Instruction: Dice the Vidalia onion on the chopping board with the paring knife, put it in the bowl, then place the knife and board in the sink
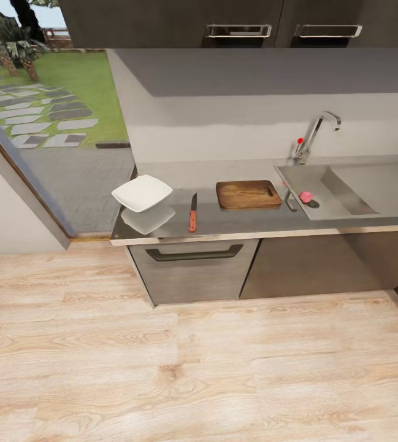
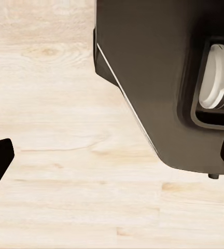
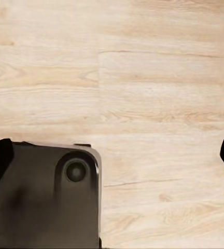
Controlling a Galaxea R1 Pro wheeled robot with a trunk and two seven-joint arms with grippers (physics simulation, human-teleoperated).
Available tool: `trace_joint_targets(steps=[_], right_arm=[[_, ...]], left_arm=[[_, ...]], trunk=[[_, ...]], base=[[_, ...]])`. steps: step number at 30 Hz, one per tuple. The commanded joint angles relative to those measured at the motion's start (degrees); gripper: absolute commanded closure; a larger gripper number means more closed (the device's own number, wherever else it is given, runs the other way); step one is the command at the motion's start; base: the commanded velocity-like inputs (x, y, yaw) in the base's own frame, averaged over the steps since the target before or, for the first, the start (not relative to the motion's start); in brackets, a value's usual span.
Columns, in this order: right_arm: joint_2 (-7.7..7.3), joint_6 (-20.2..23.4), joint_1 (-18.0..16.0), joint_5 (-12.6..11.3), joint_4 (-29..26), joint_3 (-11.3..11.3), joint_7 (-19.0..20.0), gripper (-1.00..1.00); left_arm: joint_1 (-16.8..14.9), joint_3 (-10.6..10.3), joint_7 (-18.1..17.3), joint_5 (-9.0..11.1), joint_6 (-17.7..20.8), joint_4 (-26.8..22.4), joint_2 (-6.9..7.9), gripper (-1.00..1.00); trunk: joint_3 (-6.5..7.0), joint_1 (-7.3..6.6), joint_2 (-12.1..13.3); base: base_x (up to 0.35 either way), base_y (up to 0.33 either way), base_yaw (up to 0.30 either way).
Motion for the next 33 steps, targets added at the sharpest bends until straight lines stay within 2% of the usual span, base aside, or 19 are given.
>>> trace_joint_targets(steps=[1,5,9,13,17,20,25,33], right_arm=[[0.10,2.34,0.04,0.64,-2.80,-0.30,-0.26,-1.00],[0.18,5.64,0.05,0.63,-8.59,-0.30,-0.15,-1.00],[0.21,6.42,0.05,0.63,-10.35,-0.23,0.60,-1.00],[0.25,6.48,0.05,0.63,-10.98,-0.15,4.01,-1.00],[0.26,6.47,0.05,0.61,-10.91,-0.19,7.47,-1.00],[0.26,6.42,0.05,0.60,-10.69,-0.21,8.35,-1.00],[0.33,6.14,0.05,0.57,-10.54,-0.21,8.83,-1.00],[0.49,5.94,0.05,0.63,-10.52,-0.15,8.95,-1.00]], left_arm=[[-1.05,0.01,0.17,-0.01,1.35,-0.16,-0.02,-1.00],[-4.49,0.01,0.18,-0.05,4.24,-0.27,-0.02,-1.00],[-7.43,0.01,0.19,-0.11,5.04,-0.30,-0.02,-1.00],[-10.29,0.01,0.20,-0.14,5.24,-0.33,0.05,-1.00],[-11.30,0.04,0.12,-0.11,5.14,-0.68,0.24,-1.00],[-11.51,0.07,0.05,-0.07,5.06,-0.77,0.68,-1.00],[-11.63,0.09,-0.02,0.07,4.97,-0.74,1.74,-1.00],[-11.66,0.10,-0.08,0.19,4.97,-0.58,2.00,-1.00]], trunk=[[-0.08,0.03,-0.09],[-0.08,0.03,-0.09],[-0.08,0.03,-0.09],[-0.08,0.03,-0.09],[-0.08,0.03,-0.09],[-0.08,0.03,-0.09],[-0.08,0.03,-0.09],[-0.08,0.03,-0.09]], base=[[0.000,0.000,0.000],[0.000,0.000,0.000],[0.000,0.000,0.000],[0.000,0.000,0.000],[0.000,0.000,0.000],[0.000,0.000,0.000],[0.000,0.000,0.000],[0.000,0.000,0.000]])
